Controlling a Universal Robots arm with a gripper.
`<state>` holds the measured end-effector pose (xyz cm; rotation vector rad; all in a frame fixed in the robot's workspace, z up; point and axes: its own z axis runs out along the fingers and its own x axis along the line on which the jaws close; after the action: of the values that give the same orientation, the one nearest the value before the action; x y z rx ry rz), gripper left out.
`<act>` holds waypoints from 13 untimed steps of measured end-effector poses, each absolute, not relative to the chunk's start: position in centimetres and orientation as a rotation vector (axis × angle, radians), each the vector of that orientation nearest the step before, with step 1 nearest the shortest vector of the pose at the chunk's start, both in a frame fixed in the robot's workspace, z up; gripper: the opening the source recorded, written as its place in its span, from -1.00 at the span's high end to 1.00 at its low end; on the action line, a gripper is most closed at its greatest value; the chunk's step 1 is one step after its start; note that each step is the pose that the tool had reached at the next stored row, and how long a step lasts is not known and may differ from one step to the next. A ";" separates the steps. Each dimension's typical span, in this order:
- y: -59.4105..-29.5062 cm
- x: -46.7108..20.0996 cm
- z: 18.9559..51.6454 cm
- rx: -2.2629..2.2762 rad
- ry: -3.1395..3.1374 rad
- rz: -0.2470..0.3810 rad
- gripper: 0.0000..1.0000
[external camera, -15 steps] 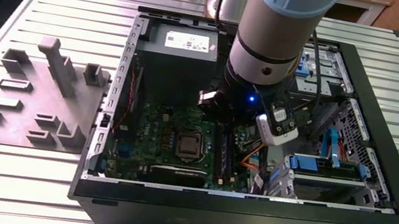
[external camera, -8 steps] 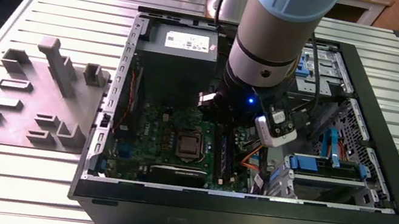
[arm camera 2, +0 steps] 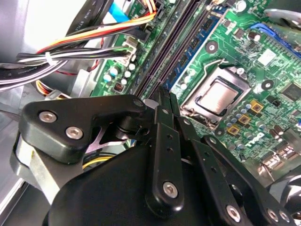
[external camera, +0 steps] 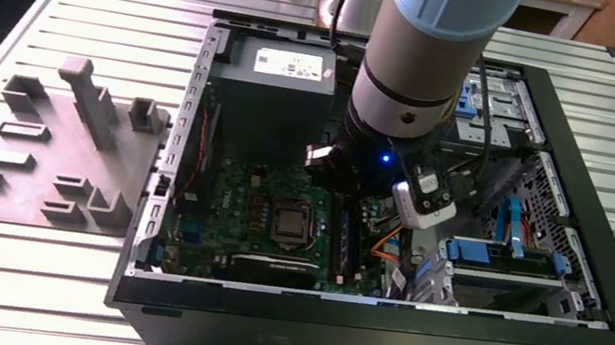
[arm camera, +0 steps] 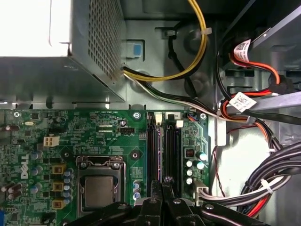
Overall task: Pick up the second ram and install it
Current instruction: 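Insert the second ram into the second slot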
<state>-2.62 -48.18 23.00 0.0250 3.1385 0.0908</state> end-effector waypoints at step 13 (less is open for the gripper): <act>-48.2 -2.7 22.7 0.024 3.138 0.096 0.76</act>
<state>-2.72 -48.21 22.74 0.0243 3.1384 0.0962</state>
